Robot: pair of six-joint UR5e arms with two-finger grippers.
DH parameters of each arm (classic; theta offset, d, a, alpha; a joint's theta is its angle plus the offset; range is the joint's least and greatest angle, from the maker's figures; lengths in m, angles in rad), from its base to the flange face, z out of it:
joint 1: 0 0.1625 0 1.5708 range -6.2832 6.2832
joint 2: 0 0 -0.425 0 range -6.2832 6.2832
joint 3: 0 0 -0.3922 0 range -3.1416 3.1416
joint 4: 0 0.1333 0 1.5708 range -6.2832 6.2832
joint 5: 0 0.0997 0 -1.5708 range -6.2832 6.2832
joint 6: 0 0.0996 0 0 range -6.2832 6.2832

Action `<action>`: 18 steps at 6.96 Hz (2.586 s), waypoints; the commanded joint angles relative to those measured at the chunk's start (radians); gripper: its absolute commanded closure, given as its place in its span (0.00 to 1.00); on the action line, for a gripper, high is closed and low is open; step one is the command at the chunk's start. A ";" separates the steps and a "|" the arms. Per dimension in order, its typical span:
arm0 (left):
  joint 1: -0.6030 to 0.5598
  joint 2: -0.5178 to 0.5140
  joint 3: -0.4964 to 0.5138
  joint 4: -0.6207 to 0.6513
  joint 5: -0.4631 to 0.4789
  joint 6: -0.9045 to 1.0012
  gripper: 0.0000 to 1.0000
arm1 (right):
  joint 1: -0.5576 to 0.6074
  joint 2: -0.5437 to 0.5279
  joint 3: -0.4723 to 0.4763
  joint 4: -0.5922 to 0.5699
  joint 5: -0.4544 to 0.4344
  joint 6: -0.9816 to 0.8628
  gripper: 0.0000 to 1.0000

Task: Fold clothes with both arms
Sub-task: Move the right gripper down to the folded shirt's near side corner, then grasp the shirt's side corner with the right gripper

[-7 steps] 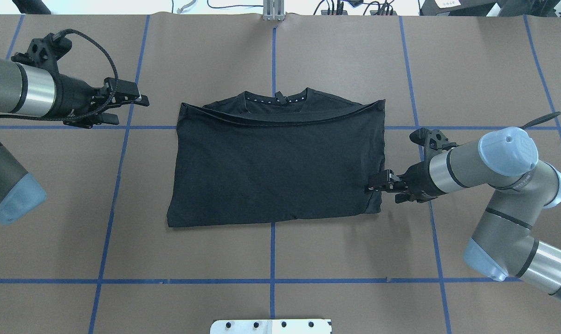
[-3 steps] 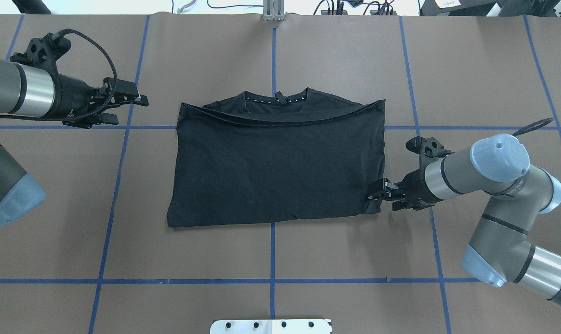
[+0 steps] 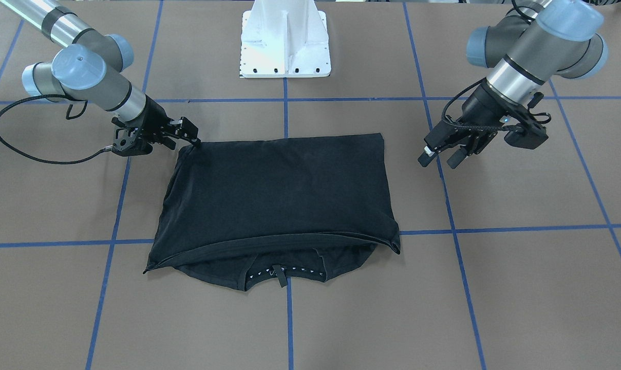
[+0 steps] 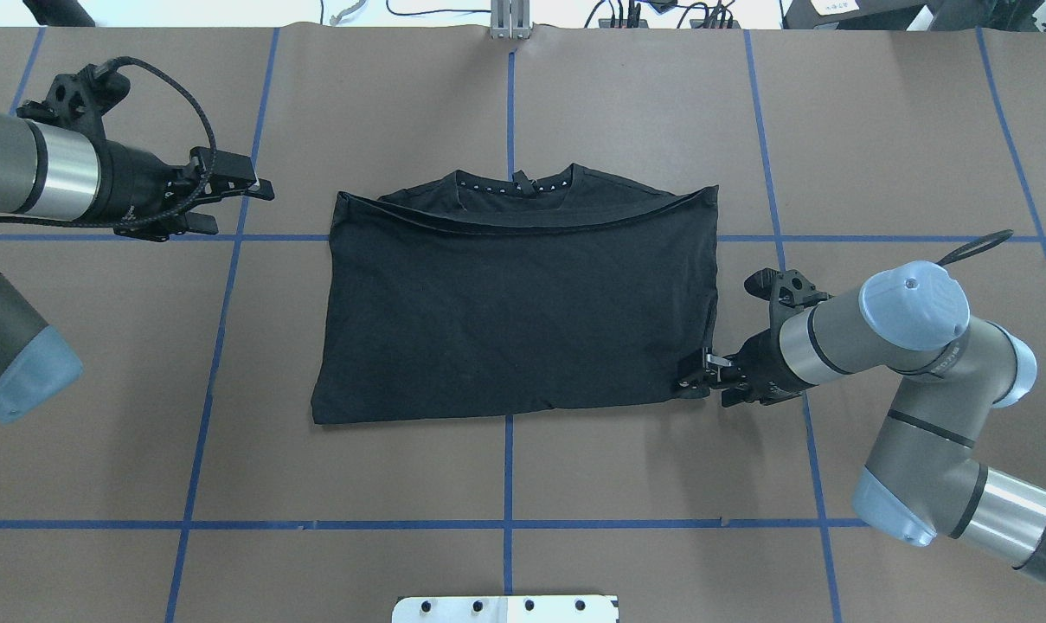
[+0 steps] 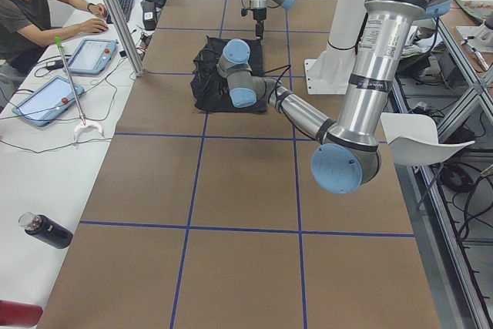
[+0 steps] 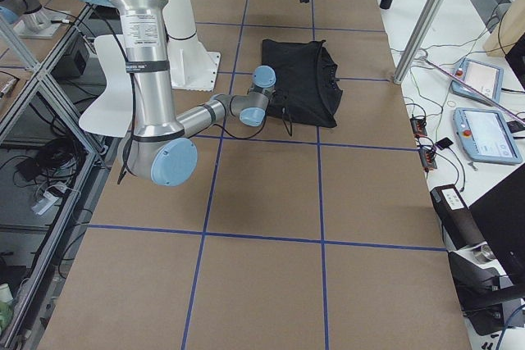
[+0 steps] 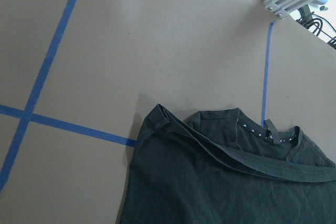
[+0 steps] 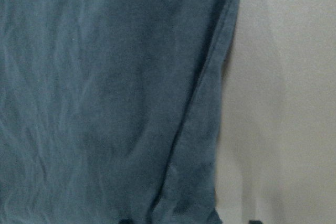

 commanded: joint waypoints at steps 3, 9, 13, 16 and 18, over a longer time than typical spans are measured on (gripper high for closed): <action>0.003 0.006 0.005 0.000 0.007 0.000 0.00 | 0.000 -0.002 0.007 -0.020 0.042 -0.003 1.00; 0.005 0.020 0.002 0.000 0.010 0.000 0.00 | 0.002 -0.010 0.038 -0.020 0.063 -0.003 0.35; 0.006 0.017 0.000 0.000 0.010 0.000 0.00 | 0.008 -0.005 0.030 -0.044 0.054 -0.003 0.00; 0.006 0.017 -0.003 0.000 0.010 0.000 0.00 | 0.010 0.015 -0.011 -0.058 0.037 -0.003 0.01; 0.005 0.018 -0.003 0.000 0.010 0.000 0.00 | 0.011 0.033 -0.034 -0.058 0.036 -0.003 0.12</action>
